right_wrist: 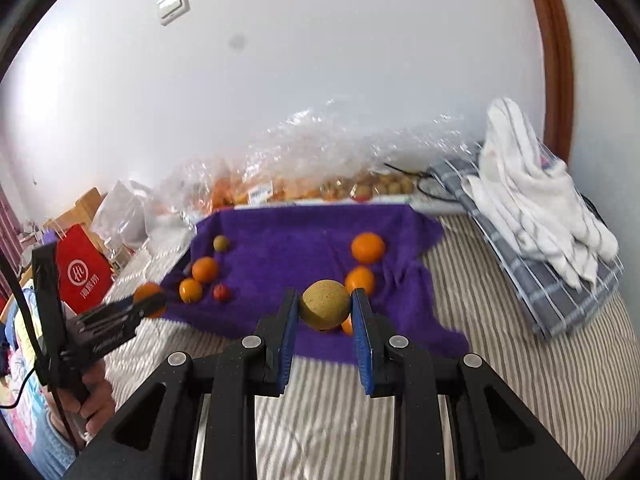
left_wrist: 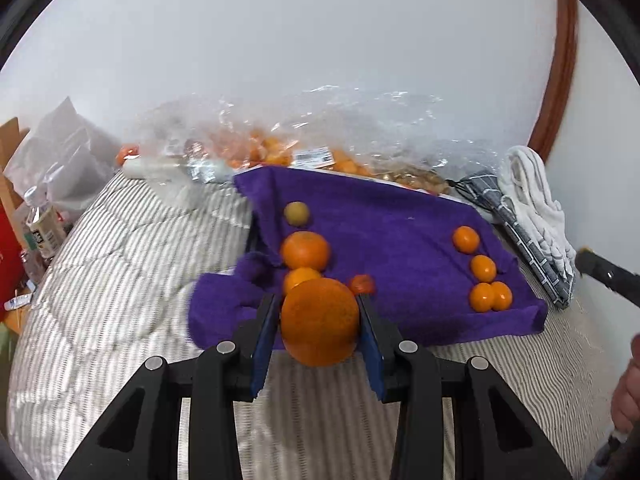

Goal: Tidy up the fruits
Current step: 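Carry both fruits onto the purple towel and open both tools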

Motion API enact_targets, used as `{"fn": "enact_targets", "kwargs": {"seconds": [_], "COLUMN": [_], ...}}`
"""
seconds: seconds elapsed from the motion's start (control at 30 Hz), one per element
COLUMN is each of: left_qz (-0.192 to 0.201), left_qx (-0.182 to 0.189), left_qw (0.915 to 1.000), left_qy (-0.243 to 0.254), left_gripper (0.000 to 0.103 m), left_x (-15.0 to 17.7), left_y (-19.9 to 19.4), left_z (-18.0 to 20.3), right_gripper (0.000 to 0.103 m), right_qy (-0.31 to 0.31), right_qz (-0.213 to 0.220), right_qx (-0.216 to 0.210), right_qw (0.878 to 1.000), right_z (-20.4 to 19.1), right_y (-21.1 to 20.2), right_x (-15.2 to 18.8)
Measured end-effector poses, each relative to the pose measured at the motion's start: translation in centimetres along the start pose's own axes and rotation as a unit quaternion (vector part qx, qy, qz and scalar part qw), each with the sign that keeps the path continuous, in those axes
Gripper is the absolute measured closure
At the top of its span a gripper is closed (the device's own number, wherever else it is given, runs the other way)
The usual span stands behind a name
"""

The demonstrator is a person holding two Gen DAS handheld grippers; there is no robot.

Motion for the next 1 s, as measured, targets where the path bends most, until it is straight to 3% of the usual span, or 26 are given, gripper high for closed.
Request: {"fn": "enact_targets", "kwargs": {"seconds": [0.2, 0.37, 0.57, 0.8, 1.0], "left_qz": [0.009, 0.015, 0.002, -0.025, -0.050], "left_qx": [-0.021, -0.026, 0.001, 0.030, 0.025], "left_qw": [0.9997, 0.9994, 0.9999, 0.9992, 0.9984], "left_qy": [-0.009, -0.016, -0.014, -0.007, 0.006], "left_gripper": [0.066, 0.066, 0.066, 0.066, 0.066], "left_x": [-2.9, -5.6, -7.7, -9.1, -9.3], "left_y": [-2.0, -1.7, 1.2, 5.5, 8.7], "left_z": [-2.5, -2.9, -1.6, 1.8, 3.6], "right_gripper": [0.077, 0.077, 0.077, 0.077, 0.074], "right_qy": [-0.002, -0.006, -0.018, -0.038, -0.044], "right_qz": [-0.004, -0.049, -0.107, -0.132, -0.144], "right_qx": [-0.023, -0.013, 0.004, 0.009, 0.010], "right_qw": [1.000, 0.999, 0.994, 0.990, 0.989], "right_z": [-0.8, -1.3, -1.3, -1.7, -1.7], "right_y": [3.5, 8.5, 14.4, 16.0, 16.8], "right_x": [-3.4, -5.3, -4.1, -3.0, -2.5]}}
Point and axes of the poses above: each gripper's, at about its wrist camera, not at the fingertips, and y roughly the way its jaws point, z to its right, x to its underside, the point moved 2 cm from there along y, roughly the way its jaws point, and after that the axes turned 9 degrees about -z, right-handed, at the moved point
